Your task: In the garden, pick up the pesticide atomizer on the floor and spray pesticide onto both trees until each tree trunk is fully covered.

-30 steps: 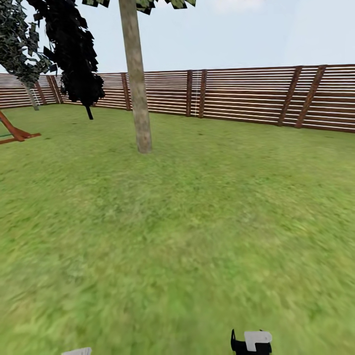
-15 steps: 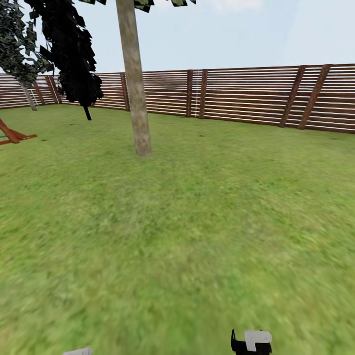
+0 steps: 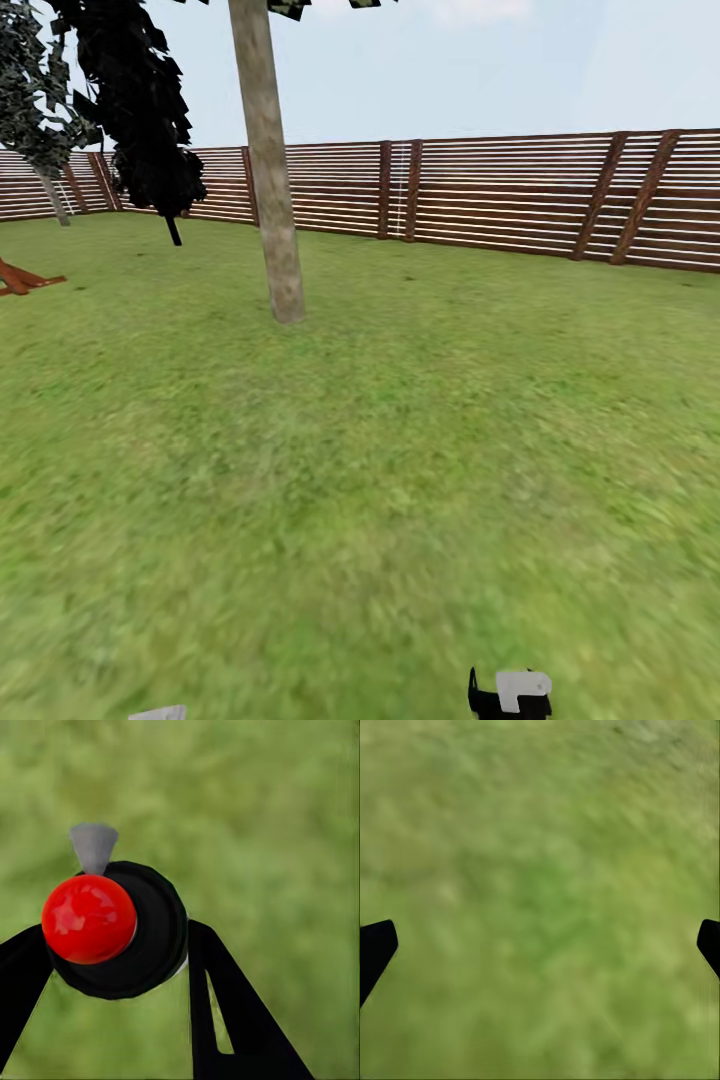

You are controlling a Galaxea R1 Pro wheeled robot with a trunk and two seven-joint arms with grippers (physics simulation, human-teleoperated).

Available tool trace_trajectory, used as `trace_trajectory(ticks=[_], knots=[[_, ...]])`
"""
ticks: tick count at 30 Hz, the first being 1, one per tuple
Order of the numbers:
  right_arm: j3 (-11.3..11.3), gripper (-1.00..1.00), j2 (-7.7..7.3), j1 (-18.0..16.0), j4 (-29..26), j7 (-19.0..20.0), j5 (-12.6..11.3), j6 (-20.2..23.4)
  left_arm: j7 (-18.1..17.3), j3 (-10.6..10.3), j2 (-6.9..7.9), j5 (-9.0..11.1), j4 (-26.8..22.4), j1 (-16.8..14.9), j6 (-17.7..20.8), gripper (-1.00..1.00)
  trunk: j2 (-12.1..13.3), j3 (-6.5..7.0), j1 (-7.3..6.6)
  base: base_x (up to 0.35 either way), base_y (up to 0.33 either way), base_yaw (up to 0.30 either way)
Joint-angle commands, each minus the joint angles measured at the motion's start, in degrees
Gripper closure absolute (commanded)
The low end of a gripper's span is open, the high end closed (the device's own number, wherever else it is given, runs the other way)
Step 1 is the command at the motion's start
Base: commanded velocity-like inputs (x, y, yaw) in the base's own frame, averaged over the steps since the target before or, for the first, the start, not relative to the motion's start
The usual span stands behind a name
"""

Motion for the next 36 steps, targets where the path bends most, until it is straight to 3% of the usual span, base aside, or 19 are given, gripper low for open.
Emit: trace_trajectory(ticks=[1, 23, 36], knots=[[0.0, -1.0, 0.0, 0.0, 0.0, 0.0, 0.0, 0.0, 0.0, 0.0, 0.02, 0.0, 0.0, 0.0, 0.0, 1.0, 0.0, 0.0, 0.0, 0.339, 0.0, 0.0], [0.0, -1.0, 0.0, 0.0, -0.1, 0.1, 0.1, 0.0, 0.0, 0.0, -0.05, 0.1, 0.0, 0.0, 0.0, 1.0, 0.0, 0.0, 0.0, 0.339, 0.0, 0.0], [1.2, -1.0, -0.12, -0.1, -0.4, 0.2, 0.7, -0.3, 0.1, -0.1, -0.05, 0.6, 0.0, 0.0, 0.0, 1.0, 0.0, 0.0, 0.0, 0.339, 0.0, 0.0]])
